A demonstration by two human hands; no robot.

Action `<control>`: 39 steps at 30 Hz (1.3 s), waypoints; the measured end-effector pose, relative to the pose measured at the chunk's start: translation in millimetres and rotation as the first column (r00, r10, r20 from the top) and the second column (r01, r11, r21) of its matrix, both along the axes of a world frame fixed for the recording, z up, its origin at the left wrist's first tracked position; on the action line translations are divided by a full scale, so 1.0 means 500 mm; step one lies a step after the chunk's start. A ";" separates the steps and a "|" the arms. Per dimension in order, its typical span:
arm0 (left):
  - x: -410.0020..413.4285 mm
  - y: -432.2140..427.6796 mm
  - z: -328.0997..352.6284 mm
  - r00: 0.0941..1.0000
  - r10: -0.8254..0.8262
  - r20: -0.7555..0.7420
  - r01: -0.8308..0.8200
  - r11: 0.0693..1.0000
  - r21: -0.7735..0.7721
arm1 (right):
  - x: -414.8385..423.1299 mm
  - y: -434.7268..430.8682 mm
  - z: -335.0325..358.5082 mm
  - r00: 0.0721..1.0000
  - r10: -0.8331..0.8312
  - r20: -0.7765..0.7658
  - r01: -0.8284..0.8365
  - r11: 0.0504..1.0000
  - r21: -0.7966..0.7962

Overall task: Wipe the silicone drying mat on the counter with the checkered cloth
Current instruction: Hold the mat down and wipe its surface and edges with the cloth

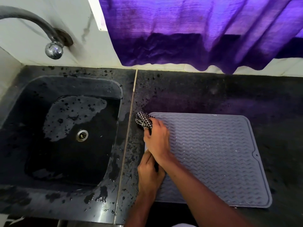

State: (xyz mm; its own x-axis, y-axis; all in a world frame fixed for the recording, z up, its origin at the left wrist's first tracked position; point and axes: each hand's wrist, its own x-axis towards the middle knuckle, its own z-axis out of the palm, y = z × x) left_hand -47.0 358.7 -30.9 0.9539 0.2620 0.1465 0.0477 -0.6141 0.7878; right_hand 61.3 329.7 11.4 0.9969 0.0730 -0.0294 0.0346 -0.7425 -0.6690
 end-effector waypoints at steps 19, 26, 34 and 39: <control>-0.005 0.007 0.005 0.983 0.118 0.138 -0.095 0.982 -0.161 | -0.010 -0.005 0.005 0.995 -0.094 -0.014 0.092 0.992 -0.089; -0.004 0.008 0.004 0.985 0.101 0.138 -0.080 0.985 -0.151 | 0.018 -0.005 0.025 0.907 -0.161 -0.388 0.309 0.881 0.357; 0.000 0.000 0.013 0.986 0.108 0.130 -0.088 0.985 -0.148 | 0.089 -0.063 0.046 0.949 -0.051 -0.311 0.103 0.982 0.155; -0.002 -0.002 0.020 0.973 0.192 0.131 -0.161 0.963 -0.218 | 0.071 -0.051 0.048 0.947 0.045 -0.319 -0.024 0.997 0.068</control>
State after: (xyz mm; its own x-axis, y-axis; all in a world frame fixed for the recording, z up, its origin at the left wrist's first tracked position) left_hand -47.9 357.6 -20.7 0.8611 0.4633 0.2096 0.0127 -0.4315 0.9020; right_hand 96.7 304.0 35.1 0.9326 0.1190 -0.3407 -0.1639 -0.7013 -0.6937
